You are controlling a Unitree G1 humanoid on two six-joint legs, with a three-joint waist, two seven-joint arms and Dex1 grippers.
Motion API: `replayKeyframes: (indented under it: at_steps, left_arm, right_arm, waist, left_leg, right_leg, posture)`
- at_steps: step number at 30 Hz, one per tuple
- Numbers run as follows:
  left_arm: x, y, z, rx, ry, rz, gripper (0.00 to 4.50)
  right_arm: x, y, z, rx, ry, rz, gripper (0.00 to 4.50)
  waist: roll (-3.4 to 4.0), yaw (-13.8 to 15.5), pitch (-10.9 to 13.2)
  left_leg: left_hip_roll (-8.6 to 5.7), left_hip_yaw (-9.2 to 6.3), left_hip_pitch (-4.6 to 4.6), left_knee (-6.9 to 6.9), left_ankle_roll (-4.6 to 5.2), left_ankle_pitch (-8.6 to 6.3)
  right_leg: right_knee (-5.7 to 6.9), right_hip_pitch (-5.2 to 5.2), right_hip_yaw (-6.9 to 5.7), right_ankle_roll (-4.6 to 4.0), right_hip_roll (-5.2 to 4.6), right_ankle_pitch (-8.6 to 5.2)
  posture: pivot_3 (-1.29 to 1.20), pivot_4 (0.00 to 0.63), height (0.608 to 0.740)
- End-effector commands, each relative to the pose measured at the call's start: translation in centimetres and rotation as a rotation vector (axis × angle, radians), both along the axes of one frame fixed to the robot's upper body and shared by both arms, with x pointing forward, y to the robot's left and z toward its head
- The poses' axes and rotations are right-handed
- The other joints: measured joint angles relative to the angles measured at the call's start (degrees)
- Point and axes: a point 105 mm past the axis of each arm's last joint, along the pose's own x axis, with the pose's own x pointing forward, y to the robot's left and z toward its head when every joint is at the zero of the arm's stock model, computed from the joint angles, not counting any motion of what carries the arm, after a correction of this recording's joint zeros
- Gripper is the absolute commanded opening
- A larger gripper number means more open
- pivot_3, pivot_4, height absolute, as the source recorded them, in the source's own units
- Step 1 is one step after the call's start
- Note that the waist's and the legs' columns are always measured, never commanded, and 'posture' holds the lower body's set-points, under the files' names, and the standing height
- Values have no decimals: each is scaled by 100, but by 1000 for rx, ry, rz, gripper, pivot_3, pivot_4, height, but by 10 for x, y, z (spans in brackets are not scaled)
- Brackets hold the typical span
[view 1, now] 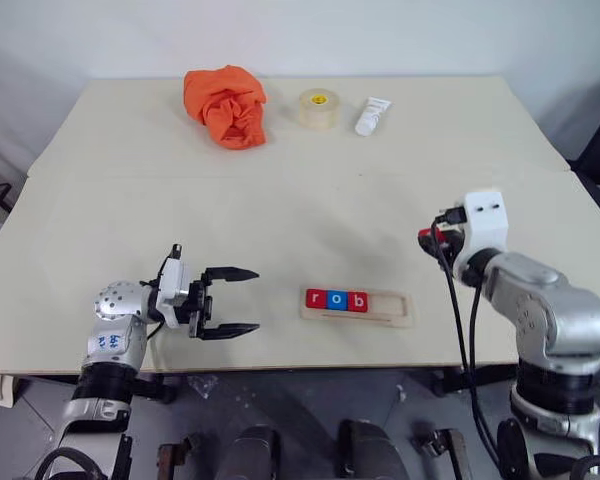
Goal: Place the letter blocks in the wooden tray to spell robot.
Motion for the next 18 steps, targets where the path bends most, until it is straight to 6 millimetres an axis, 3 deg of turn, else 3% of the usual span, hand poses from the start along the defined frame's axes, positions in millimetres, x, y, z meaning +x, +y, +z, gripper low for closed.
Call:
replayKeyframes:
  at_steps: [1,7,16,18]
  left_arm:
    - [-2,-1,2,12,-19,-48,4500]
    - [-1,-2,4,15,-22,-57,4500]
    - [-1,-1,5,16,-22,-60,4500]
    - [-2,-1,5,16,-22,-61,4500]
  right_arm:
    - [-15,-4,9,-18,-41,-65,1461]
    - [-35,-9,-16,11,44,-155,1461]
    - [-47,-10,-33,69,104,-206,1461]
    - [-48,-8,-33,78,100,-193,2192]
  waist:
    - [0,-18,0]
    - [0,-13,0]
    - [0,-15,0]
    - [0,-16,0]
  left_leg:
    - [-2,4,-4,0,1,1]
    - [-4,11,-15,1,3,2]
    - [-9,12,-20,0,7,4]
    - [-11,15,-21,1,8,5]
  right_leg:
    - [4,-9,0,0,0,0]
    - [21,-33,7,0,3,0]
    - [29,-44,15,1,3,0]
    - [32,-47,19,1,3,0]
  posture:
    - [0,150,740]
    - [0,150,740]
    - [0,150,740]
    - [0,150,740]
